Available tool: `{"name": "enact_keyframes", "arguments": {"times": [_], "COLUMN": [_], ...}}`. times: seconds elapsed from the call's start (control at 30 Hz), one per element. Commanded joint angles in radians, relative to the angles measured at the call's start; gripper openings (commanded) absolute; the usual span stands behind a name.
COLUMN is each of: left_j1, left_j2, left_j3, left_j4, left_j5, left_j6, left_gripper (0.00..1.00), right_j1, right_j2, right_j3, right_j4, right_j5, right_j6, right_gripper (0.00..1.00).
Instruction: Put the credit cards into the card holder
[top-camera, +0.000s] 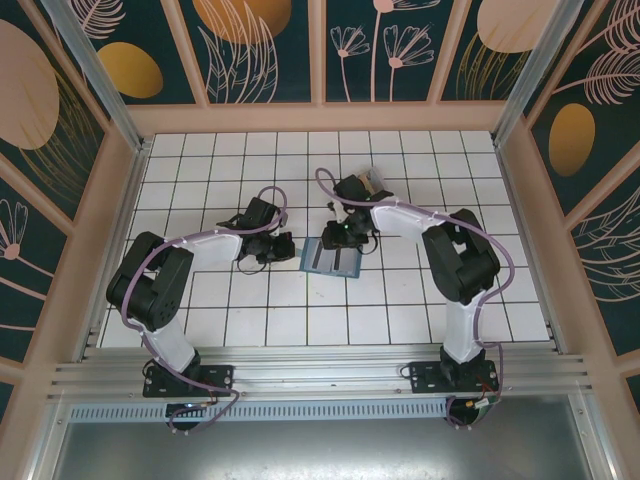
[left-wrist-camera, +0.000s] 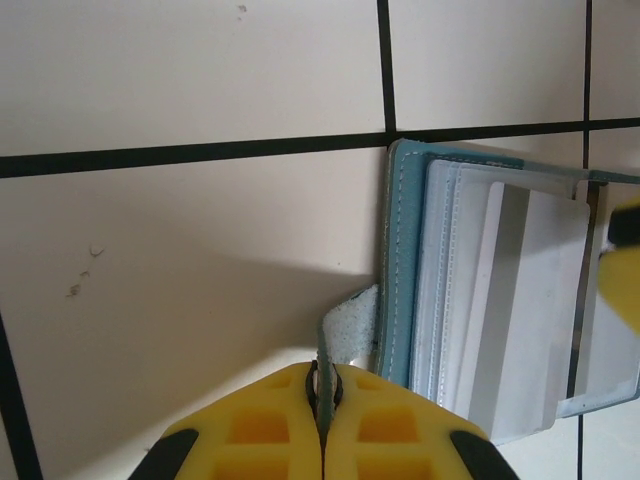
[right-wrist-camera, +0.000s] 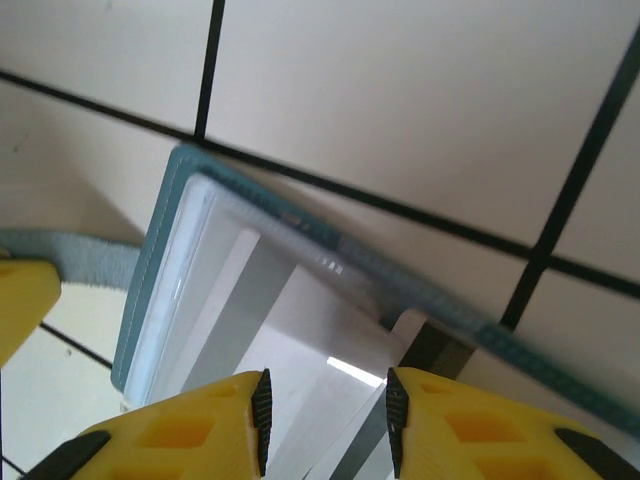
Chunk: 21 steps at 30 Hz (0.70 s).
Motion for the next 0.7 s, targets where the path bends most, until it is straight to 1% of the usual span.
{"name": "enact_keyframes", "arguments": {"times": [0.0, 0.1, 0.17, 0.2, 0.27, 0.33, 0.43, 0.6, 0.67], "left_j1": [-0.007, -0.007, -0.007, -0.007, -0.007, -0.007, -0.007, -0.008, -0.008], "left_j2": [-0.028, -0.028, -0.028, -0.028, -0.027, -0.028, -0.029, -0.027, -0.028], "left_j3": [-0.007, -0.007, -0.010, -0.010, -0.010, -0.009, -0.008, -0.012, -0.010], "left_j4": [0.014, 0.017, 0.017, 0.019, 0.021, 0.021, 0.022, 0.029, 0.029], "left_j5": [-0.012, -0.002, 0.000, 0.001, 0.006, 0.009, 0.015, 0.021, 0.024], "left_j6": [-0.014, -0.010, -0.010, -0.009, -0.007, -0.004, -0.003, -0.001, -0.001], "left_gripper": [0.00, 0.00, 0.00, 0.00, 0.00, 0.00, 0.00, 0.00, 0.00], "right_j1": [-0.006, -0.047, -0.050, -0.092, -0.128, -0.172, -0.211, -0.216, -0.216], "right_j2": [-0.056, -0.112, -0.160, -0.186, -0.219, -0.243, -0.266, -0.273, -0.262], "right_j3": [-0.046, -0.077, -0.101, -0.117, -0.160, -0.225, -0.332, -0.460, -0.490], "right_j4": [-0.002, 0.033, 0.058, 0.068, 0.085, 0.113, 0.179, 0.319, 0.369], "right_j5": [-0.009, 0.004, 0.023, 0.029, 0.024, -0.019, -0.098, -0.214, -0.243], "right_j6": [0.000, 0.026, 0.045, 0.054, 0.071, 0.088, 0.120, 0.199, 0.224], "right_gripper": [0.38, 0.38, 0.38, 0.38, 0.38, 0.39, 0.39, 0.39, 0.39]}}
